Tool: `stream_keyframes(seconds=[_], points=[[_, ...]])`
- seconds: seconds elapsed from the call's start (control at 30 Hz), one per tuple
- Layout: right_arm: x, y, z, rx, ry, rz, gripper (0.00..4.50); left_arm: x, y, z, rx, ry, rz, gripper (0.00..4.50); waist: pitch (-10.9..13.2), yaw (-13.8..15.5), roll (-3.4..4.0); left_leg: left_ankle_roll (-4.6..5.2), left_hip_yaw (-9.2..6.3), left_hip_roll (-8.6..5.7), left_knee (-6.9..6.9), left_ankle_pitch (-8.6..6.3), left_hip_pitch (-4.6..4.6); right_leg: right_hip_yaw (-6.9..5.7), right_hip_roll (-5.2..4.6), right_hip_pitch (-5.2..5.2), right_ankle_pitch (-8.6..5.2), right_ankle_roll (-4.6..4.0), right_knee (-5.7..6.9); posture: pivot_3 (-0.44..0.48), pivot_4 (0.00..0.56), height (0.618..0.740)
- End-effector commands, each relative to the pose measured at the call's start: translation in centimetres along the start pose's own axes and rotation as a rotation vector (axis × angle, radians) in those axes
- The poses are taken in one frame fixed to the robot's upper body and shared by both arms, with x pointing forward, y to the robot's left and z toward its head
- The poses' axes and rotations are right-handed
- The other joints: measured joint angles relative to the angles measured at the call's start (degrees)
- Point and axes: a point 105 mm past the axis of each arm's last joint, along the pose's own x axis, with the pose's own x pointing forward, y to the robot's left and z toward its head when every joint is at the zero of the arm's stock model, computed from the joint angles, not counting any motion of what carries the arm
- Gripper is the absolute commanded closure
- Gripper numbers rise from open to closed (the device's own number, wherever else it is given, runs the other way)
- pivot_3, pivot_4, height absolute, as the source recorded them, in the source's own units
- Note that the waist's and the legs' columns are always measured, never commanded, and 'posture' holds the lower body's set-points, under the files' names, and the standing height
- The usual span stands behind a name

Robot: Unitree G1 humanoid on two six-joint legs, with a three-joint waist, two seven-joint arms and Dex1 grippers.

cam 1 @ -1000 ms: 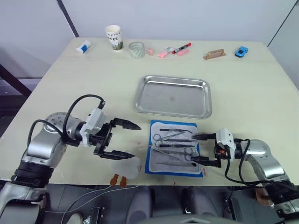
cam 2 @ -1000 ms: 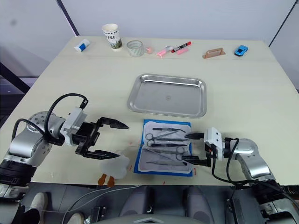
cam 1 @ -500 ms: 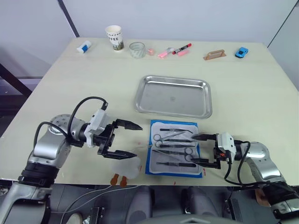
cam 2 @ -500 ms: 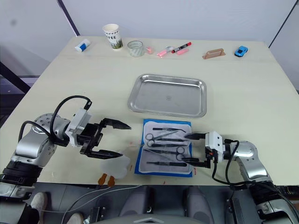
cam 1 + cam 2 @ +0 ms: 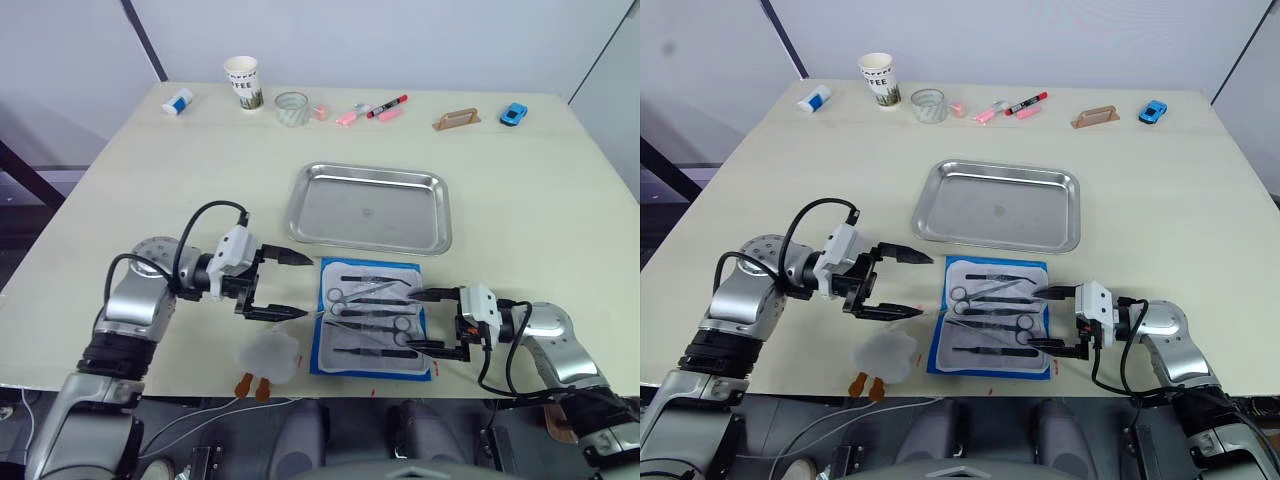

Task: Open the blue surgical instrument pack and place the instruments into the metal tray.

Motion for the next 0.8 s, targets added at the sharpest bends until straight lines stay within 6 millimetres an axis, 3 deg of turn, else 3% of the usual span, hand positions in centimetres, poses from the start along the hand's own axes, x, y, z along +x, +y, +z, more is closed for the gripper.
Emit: stream_keyframes(seconds=[0.03,0.57,0.67,0.77,0.8], points=[[-0.4,1.1,-3.2,0.104,0.140,0.000,0.07,0.1,0.6,0.3,0.033,0.005,0.008,0.00,0.0,0.0,0.00,0.00,0.00,0.00,0.00,0.00,0.00,0.00,0.00,0.00,0.00,0.00,0.00,0.000,0.150,0.737],[0.2,1.3,-3.3,0.108,0.151,-0.009,0.07,2.8,3.7,-0.6,0.004,0.011,0.072,0.00,0.0,-0.3,-0.01,0.00,-0.03,0.01,0.00,0.00,0.01,0.01,0.04,0.01,0.00,0.00,0.00,0.000,0.150,0.737],[0.4,1.3,-3.4,0.111,0.149,-0.008,0.00,3.6,3.7,-0.1,-0.004,-0.011,0.025,0.85,0.0,-0.3,-0.01,0.00,-0.06,0.01,0.00,0.00,0.01,-0.01,0.05,0.01,0.00,0.00,0.01,0.000,0.150,0.737],[0.4,1.4,-3.4,0.112,0.149,-0.010,0.00,3.9,3.7,-0.3,0.007,0.008,0.000,2.19,0.0,-0.7,-0.01,0.00,-0.06,0.01,0.00,0.00,0.01,0.00,0.06,0.01,0.00,-0.01,0.01,0.000,0.150,0.737],[0.4,1.4,-3.4,0.113,0.149,-0.010,0.00,4.0,3.6,-0.4,0.009,0.013,-0.008,2.45,0.0,-0.8,-0.01,0.00,-0.06,0.01,0.00,0.00,0.01,0.00,0.06,0.01,0.00,-0.01,0.01,0.000,0.150,0.737]])
